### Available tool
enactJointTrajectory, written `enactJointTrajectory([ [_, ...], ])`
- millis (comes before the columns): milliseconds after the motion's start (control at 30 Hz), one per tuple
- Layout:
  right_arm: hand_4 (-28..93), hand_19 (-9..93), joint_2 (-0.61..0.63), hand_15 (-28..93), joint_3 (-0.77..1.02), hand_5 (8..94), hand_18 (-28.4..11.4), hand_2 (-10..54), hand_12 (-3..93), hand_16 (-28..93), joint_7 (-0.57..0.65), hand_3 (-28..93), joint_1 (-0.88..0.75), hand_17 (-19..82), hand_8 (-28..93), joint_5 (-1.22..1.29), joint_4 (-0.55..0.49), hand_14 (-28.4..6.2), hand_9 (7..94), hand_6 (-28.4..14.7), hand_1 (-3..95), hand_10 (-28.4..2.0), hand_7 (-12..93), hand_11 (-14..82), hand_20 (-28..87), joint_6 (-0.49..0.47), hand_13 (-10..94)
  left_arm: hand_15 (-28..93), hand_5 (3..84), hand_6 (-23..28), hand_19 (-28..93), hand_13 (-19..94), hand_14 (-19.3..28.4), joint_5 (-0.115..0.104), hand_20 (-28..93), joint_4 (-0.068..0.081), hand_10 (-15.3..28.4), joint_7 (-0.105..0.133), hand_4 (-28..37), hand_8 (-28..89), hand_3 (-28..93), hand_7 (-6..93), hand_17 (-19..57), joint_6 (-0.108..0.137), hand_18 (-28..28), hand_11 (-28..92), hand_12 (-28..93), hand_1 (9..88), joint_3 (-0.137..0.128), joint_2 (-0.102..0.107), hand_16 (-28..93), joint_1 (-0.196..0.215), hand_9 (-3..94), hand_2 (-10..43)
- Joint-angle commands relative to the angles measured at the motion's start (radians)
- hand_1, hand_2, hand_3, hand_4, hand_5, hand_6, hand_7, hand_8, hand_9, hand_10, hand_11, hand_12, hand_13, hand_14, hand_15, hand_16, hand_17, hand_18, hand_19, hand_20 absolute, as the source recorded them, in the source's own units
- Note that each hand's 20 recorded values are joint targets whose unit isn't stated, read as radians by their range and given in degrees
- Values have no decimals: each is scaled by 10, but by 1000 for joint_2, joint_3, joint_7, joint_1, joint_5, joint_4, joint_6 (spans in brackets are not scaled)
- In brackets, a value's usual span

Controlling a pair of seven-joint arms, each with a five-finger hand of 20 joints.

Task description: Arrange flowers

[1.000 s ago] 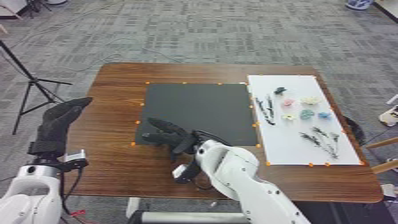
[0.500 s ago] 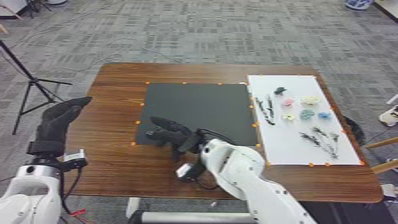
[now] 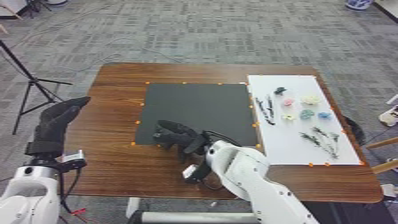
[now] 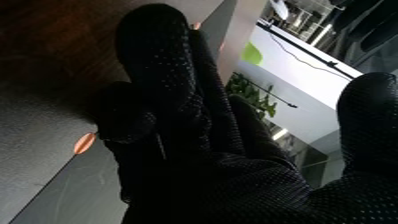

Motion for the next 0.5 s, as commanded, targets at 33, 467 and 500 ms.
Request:
enactJointTrajectory([
  [33, -112, 932, -27, 518, -1, 201, -237, 142, 97, 292, 5, 481, -11, 506, -38, -16, 19, -141, 609, -95, 161, -178, 0, 74, 433, -24, 830, 70, 466, 20, 1, 275, 120, -4, 145, -10, 110, 3, -273, -82, 666, 190, -3, 1, 93, 154, 128, 239, -5, -14, 29, 9, 383, -95],
  [467, -108, 932, -50, 519, -1, 202, -238, 143, 97, 292, 4, 479, -2, 507, -38, -15, 25, -141, 608, -95, 161, -178, 0, 74, 434, -24, 830, 70, 467, 20, 1, 275, 120, -6, 144, -10, 110, 10, -271, -82, 664, 189, -4, 0, 93, 154, 127, 240, -1, -20, 29, 13, 383, -95],
  [500, -109, 932, -48, 519, 4, 202, -238, 143, 97, 293, 6, 479, -4, 507, -38, -12, 22, -141, 608, -95, 161, -178, 0, 74, 434, -21, 830, 70, 466, 20, 1, 275, 120, -6, 144, -10, 110, 10, -271, -82, 664, 189, -4, 1, 93, 154, 127, 239, -1, -19, 29, 15, 383, -95],
])
